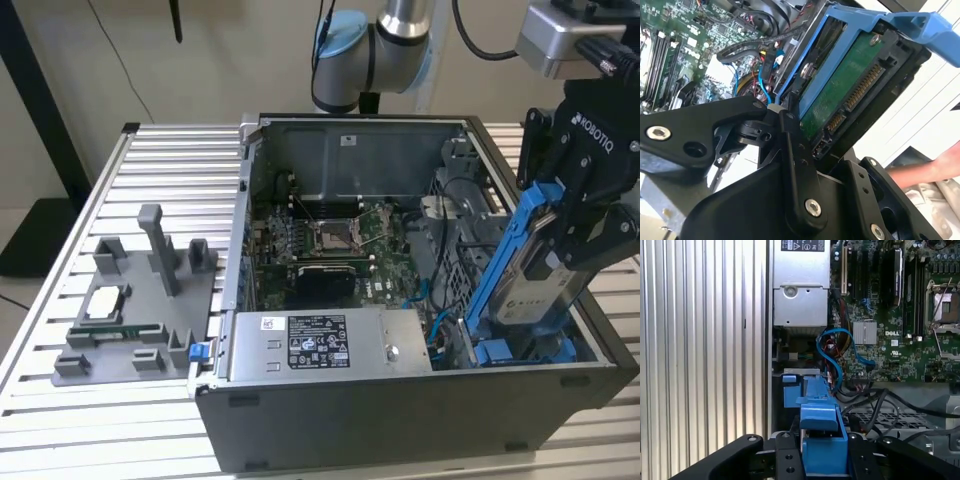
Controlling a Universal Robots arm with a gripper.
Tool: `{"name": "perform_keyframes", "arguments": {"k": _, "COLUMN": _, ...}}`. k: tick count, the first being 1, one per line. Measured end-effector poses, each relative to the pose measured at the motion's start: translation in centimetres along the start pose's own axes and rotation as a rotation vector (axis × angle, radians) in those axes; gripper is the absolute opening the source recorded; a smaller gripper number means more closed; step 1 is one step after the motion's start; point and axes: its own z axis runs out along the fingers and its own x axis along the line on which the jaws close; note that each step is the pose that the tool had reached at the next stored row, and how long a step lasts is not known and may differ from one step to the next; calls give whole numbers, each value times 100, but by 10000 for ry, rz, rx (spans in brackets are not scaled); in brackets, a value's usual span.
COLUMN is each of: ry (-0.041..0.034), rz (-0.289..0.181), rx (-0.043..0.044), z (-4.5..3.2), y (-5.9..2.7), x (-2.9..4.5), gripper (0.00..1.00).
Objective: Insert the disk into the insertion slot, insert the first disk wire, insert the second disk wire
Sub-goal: 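Insert the disk into the insertion slot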
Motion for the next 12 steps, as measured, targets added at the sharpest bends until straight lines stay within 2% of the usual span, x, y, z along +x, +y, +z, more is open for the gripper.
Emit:
{"name": "perform_keyframes", "arguments": {"k": 6, "ry": -62, "rz": 1, "rx": -1, "z": 39, "y": -5, "x": -2, "gripper": 0}}
{"name": "perform_keyframes", "arguments": {"k": 12, "ry": -102, "rz": -2, "rx": -2, "z": 141, "y": -11, "x": -4, "gripper": 0}}
